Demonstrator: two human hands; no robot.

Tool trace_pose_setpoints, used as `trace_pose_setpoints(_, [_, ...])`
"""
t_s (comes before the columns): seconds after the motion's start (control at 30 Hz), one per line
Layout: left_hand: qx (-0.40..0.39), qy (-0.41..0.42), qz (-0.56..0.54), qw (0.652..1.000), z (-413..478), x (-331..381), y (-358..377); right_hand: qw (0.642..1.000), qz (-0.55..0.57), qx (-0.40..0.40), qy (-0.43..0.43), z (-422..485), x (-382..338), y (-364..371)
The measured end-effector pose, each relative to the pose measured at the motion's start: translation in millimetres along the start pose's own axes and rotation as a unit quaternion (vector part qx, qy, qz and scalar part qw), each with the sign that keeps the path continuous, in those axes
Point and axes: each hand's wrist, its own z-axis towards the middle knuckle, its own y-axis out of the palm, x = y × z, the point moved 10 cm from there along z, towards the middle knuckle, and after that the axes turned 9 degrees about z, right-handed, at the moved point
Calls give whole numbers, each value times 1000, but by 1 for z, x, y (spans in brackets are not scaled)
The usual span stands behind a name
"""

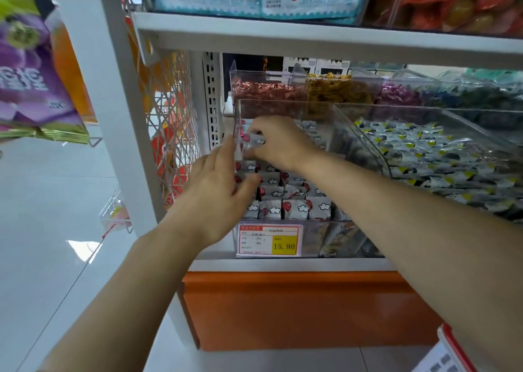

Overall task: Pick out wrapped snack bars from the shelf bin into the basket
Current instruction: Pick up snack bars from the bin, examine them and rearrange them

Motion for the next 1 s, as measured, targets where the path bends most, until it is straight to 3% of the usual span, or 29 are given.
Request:
trace_pose_setpoints(0.17, [-14,-1,-14,1000,-1,-3,2,984,-157,-81,-18,0,1,19])
trace_pose_setpoints(0.27, [-20,1,-13,1000,-1,-3,2,980,-168,-109,-10,2,4,24])
trace_pose_setpoints(0.37, [-30,-2,-14,999,-1,-4,2,992,-112,-61,8,15,9,9])
trace_pose_setpoints(0.47, [-38,-4,-22,999,-2,-5,2,992,-127,1,-13,28,9,-3])
trace_pose_setpoints(0.73, [-33,2,-15,999,-1,-5,1,966,-251,-8,-52,37,-1,16])
trace_pose_setpoints(0.83, [-25,4,-11,1000,-2,-4,0,975,-214,13,-54,39,-4,9])
trace_pose_setpoints(1.0, [-6,3,-5,1000,-3,-3,-4,993,2,112,-44,28,-20,-33])
